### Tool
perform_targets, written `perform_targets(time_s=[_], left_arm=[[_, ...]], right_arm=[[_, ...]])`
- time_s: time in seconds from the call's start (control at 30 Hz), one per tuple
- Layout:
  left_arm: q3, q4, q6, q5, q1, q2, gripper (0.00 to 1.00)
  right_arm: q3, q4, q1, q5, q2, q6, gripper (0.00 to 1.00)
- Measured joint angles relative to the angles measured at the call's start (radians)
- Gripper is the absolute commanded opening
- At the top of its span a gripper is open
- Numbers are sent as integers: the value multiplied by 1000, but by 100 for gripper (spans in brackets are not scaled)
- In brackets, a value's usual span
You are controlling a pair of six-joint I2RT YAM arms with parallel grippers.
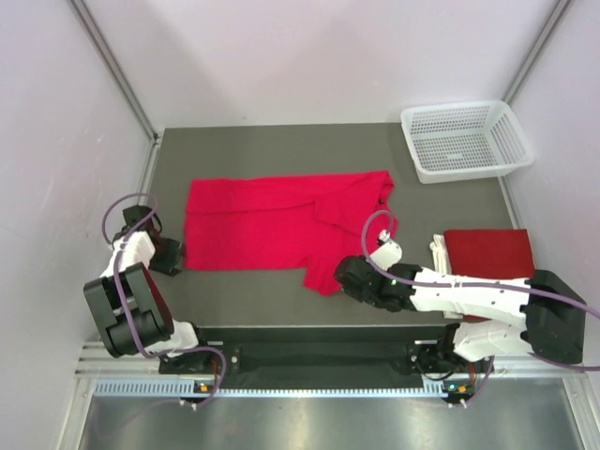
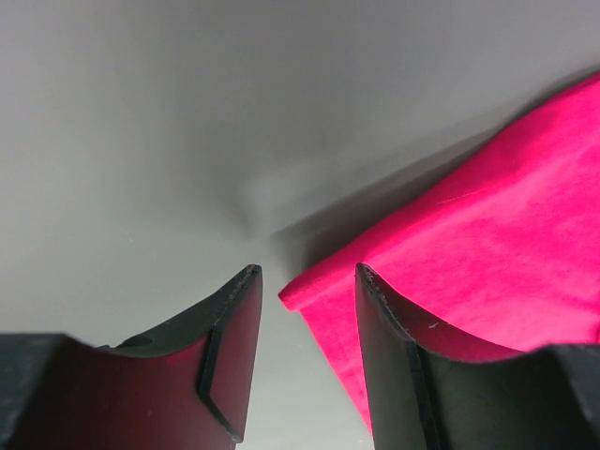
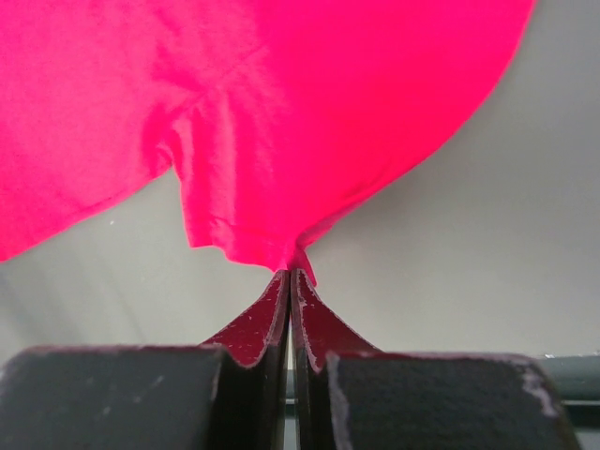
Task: Fold and stack the t-shirts
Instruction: Fold the tshirt
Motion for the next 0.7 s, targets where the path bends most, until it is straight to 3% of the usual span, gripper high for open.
perform_targets(time_s=[0.5,0.7], left_arm=[[-77,120,-1,104,0,-17,37],[-57,169,3,184,-4,-72,38]], right_arm=[[1,24,0,3,15,-72,0],[1,28,0,5,15,-73,0]])
